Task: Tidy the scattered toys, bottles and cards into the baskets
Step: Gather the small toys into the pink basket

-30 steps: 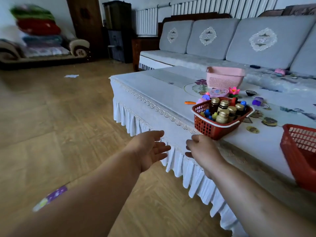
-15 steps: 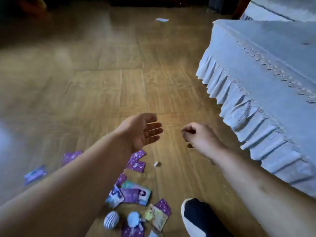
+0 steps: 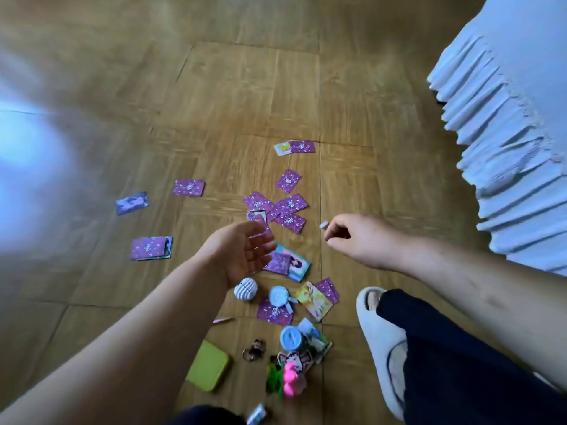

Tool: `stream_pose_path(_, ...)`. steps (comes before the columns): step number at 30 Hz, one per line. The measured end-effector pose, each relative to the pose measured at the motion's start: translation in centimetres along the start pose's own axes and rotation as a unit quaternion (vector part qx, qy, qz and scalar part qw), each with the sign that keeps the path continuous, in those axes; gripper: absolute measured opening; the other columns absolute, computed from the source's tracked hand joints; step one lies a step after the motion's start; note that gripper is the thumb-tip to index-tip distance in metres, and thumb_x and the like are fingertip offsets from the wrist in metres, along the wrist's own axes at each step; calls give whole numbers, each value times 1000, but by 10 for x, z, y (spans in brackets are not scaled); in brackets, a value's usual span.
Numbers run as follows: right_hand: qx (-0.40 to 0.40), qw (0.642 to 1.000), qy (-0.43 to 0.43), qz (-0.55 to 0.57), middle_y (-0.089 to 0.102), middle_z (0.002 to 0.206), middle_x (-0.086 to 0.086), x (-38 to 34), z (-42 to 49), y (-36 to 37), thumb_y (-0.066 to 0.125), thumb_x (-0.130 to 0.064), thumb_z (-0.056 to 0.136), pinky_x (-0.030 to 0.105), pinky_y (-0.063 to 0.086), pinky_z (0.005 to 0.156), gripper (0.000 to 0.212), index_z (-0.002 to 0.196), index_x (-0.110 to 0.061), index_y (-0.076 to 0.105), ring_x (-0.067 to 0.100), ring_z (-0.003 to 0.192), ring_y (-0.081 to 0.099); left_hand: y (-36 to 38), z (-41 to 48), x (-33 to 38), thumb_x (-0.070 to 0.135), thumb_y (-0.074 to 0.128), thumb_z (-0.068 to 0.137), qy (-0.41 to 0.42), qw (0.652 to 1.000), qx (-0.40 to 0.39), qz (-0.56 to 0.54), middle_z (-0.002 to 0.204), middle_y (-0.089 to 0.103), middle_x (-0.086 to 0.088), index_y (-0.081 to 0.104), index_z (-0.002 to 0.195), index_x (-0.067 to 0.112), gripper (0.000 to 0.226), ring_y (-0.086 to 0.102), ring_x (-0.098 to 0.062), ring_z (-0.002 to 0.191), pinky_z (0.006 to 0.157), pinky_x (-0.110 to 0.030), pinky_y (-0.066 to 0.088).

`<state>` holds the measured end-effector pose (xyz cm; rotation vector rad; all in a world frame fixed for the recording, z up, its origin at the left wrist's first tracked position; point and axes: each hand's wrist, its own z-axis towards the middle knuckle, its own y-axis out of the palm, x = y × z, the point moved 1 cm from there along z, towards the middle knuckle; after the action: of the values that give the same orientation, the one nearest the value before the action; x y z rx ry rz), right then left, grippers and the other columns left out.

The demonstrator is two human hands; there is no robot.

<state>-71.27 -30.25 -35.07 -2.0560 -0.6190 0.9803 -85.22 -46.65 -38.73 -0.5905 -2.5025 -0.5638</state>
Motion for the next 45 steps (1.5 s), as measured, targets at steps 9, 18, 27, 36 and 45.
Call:
stream_pose_path(9,44,995,94,-7,67,89,-10,13,-99,-55,62,-30,89,32,54,76,7,90,-26,67,10,78,63,35,-30,-32,16,50,97,-10,996,-72,49,85,64,-8,58,88,10,13,62,-20,73,66,-31,48)
stream_pose_path(18,149,974,164,51,72,87,2,22,-207,-94,63,-24,88,41,59,79,7,85,-20,68,23,83,69,115,-58,-58,19,50,98,-13,976,-188,105,85,64,-7,58,88,11,15,63,-20,77,72,-33,49)
stream_pose_path(27,118,979,166,16,71,80,1,43,-230,-95,65,-26,85,42,58,76,6,82,-21,69,22,78,69,169,-84,-91,20,51,98,-27,958,-248,144,86,64,-6,58,90,12,13,62,-19,76,69,-32,48)
stream_pose_path(36,-4,994,96,-48,66,103,-7,99,-169,20,60,-34,89,27,48,78,14,97,-26,67,16,97,60,158,-29,-141,17,53,97,-21,977,-144,153,94,68,-10,62,98,10,11,65,-22,81,70,-32,49)
stream_pose_path(45,96,991,84,-38,63,89,-2,151,-181,-44,52,-35,92,31,47,67,12,86,-25,56,23,89,62,256,-36,-121,14,55,95,60,972,-160,163,100,71,-13,64,105,7,15,68,-21,81,71,-32,51)
